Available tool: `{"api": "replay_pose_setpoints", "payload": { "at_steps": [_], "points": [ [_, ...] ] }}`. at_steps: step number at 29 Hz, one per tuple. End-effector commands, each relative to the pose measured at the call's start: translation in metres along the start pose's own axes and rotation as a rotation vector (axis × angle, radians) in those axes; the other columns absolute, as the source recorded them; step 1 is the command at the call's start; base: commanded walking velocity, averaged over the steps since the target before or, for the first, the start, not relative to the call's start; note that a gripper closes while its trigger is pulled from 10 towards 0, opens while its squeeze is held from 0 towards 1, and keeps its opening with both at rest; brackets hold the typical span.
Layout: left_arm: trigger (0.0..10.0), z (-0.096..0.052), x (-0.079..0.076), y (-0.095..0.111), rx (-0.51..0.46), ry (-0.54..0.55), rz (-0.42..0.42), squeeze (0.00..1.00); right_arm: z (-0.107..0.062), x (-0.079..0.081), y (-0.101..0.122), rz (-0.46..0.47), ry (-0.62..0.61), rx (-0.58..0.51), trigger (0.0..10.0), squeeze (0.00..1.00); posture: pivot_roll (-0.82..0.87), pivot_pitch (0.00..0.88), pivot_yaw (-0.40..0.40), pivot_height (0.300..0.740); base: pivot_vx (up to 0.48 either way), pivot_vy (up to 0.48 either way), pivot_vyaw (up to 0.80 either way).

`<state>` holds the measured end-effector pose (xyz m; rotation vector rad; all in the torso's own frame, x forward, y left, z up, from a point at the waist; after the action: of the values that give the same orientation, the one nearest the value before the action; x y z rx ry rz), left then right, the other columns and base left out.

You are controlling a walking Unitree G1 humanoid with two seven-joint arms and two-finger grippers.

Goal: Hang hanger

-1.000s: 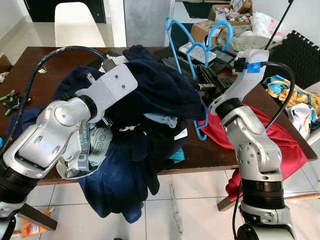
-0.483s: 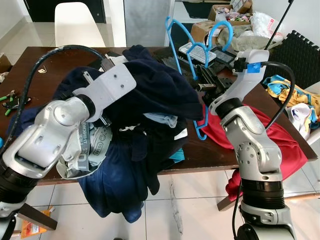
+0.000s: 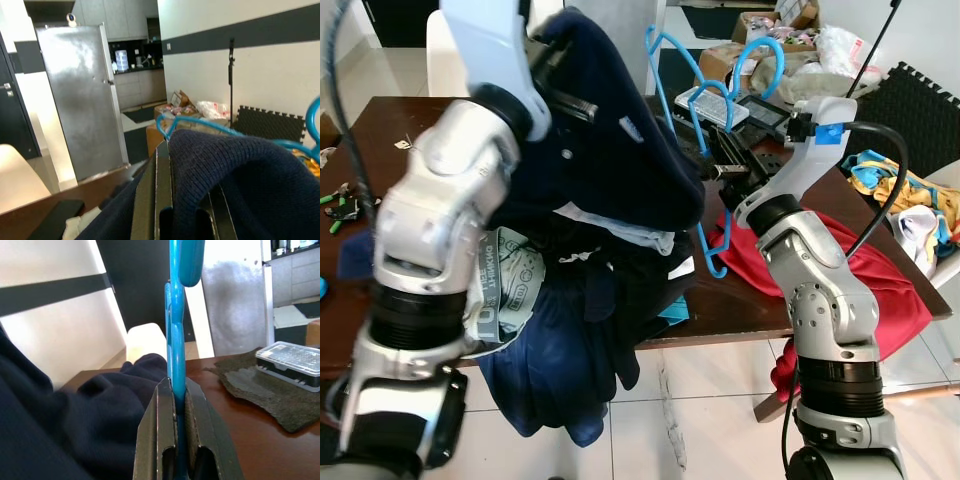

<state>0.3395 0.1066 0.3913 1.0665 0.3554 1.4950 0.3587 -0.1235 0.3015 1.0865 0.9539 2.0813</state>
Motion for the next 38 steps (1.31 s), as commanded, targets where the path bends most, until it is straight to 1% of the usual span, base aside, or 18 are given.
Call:
{"api": "replay_pose_setpoints", "payload": {
  "at_steps": [1, 2, 3, 5, 8, 9, 11, 14, 15, 16, 19, 21, 22, 30, 31, 34, 36, 38],
  "points": [
    [10.0, -0.001, -0.003, 0.006, -0.032, 0.001, -0.002, 0.0, -0.001, 0.004, 0.007, 0.006, 0.023, -0.03, 10.0, 0.0, 0.09, 0.123, -0.007, 0.74, 0.0, -0.48, 0.0],
    [10.0, -0.001, -0.009, 0.006, -0.033, -0.01, 0.014, 0.0, -0.002, 0.004, 0.007, 0.014, 0.026, -0.034, 10.0, 0.0, 0.09, 0.128, -0.009, 0.74, 0.0, -0.48, 0.0],
    [10.0, -0.001, -0.009, 0.006, -0.033, -0.01, 0.014, 0.0, -0.002, 0.004, 0.007, 0.014, 0.026, -0.034, 10.0, 0.0, 0.09, 0.128, -0.009, 0.74, 0.0, -0.48, 0.0],
    [10.0, -0.003, -0.018, 0.009, -0.046, -0.016, 0.084, 0.0, -0.002, 0.01, 0.009, 0.044, 0.062, -0.044, 10.0, 0.0, 0.09, 0.132, -0.013, 0.74, 0.0, -0.48, 0.0],
    [10.0, -0.004, -0.016, 0.011, -0.052, -0.002, 0.114, 0.0, -0.001, 0.013, 0.01, 0.057, 0.083, -0.05, 10.0, 0.0, 0.1, 0.136, -0.012, 0.74, 0.0, -0.48, 0.0],
    [10.0, -0.003, -0.008, 0.014, -0.06, 0.035, 0.154, 0.0, -0.001, 0.016, 0.011, 0.07, 0.1, -0.056, 10.0, 0.0, 0.1, 0.139, -0.006, 0.74, 0.0, -0.48, 0.0],
    [10.0, -0.001, 0.016, 0.02, -0.077, 0.129, 0.229, 0.0, -0.002, 0.02, 0.011, 0.084, 0.12, -0.063, 10.0, 0.0, 0.11, 0.141, -0.005, 0.74, 0.0, -0.48, 0.0],
    [10.0, -0.001, 0.016, 0.02, -0.077, 0.129, 0.229, 0.0, -0.002, 0.02, 0.011, 0.084, 0.12, -0.063, 10.0, 0.0, 0.11, 0.141, -0.005, 0.74, 0.0, -0.48, 0.0],
    [10.0, -0.001, 0.045, 0.031, -0.104, 0.225, 0.31, 0.0, -0.003, 0.021, 0.01, 0.088, 0.126, -0.064, 10.0, 0.0, 0.11, 0.143, -0.002, 0.74, 0.0, -0.48, 0.0],
    [10.0, -0.001, 0.045, 0.031, -0.104, 0.225, 0.31, 0.0, -0.003, 0.021, 0.01, 0.088, 0.126, -0.064, 10.0, 0.0, 0.11, 0.143, -0.002, 0.74, 0.0, -0.48, 0.0],
    [10.0, -0.003, 0.068, 0.043, -0.124, 0.324, 0.388, 0.0, -0.004, 0.021, 0.01, 0.091, 0.127, -0.064, 10.0, 0.0, 0.11, 0.144, 0.002, 0.74, 0.0, -0.441, 0.0],
    [10.0, -0.004, 0.073, 0.045, -0.117, 0.358, 0.416, 0.0, -0.004, 0.021, 0.01, 0.092, 0.126, -0.065, 10.0, 0.0, 0.11, 0.145, 0.003, 0.74, 0.0, -0.182, 0.0],
    [10.0, -0.005, 0.076, 0.04, -0.09, 0.384, 0.424, 0.0, -0.004, 0.02, 0.01, 0.09, 0.125, -0.064, 10.0, 0.0, 0.11, 0.145, 0.003, 0.74, 0.0, 0.0, 0.0],
    [10.0, -0.008, 0.082, 0.026, -0.026, 0.435, 0.436, 0.0, -0.005, 0.019, 0.01, 0.089, 0.122, -0.061, 10.0, 0.0, 0.11, 0.147, 0.004, 0.74, 0.0, 0.0, 0.0],
    [10.0, -0.008, 0.086, 0.026, -0.019, 0.451, 0.466, 0.0, -0.005, 0.019, 0.01, 0.089, 0.122, -0.061, 10.0, 0.0, 0.11, 0.147, 0.004, 0.74, 0.0, 0.0, 0.0],
    [10.0, -0.007, 0.09, 0.026, -0.012, 0.469, 0.501, 0.0, -0.005, 0.019, 0.01, 0.088, 0.122, -0.061, 10.0, 0.0, 0.11, 0.147, 0.004, 0.74, 0.0, 0.0, 0.0],
    [10.0, -0.005, 0.109, 0.041, -0.054, 0.536, 0.566, 0.0, -0.004, 0.019, 0.009, 0.093, 0.126, -0.064, 10.0, 0.0, 0.13, 0.145, 0.006, 0.74, -0.321, 0.0, 0.0],
    [10.0, -0.004, 0.11, 0.044, -0.064, 0.542, 0.57, 0.0, -0.004, 0.02, 0.009, 0.095, 0.128, -0.064, 10.0, 0.0, 0.13, 0.145, 0.006, 0.74, -0.345, 0.0, 0.0]
  ]
}}
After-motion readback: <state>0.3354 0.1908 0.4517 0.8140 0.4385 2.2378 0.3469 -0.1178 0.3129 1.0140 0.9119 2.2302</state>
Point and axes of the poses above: a point about 5 cm out from each wrist's last joint towards the gripper, its own z axis pointing out of the wrist towards the gripper, its own y axis along the axis of the wrist's last joint, x = y × z, the point moved 3 cm from there along z, pointing out of the wrist towards the gripper, and after that the axes turned 15 degrees about z, right-handed, at the moved point
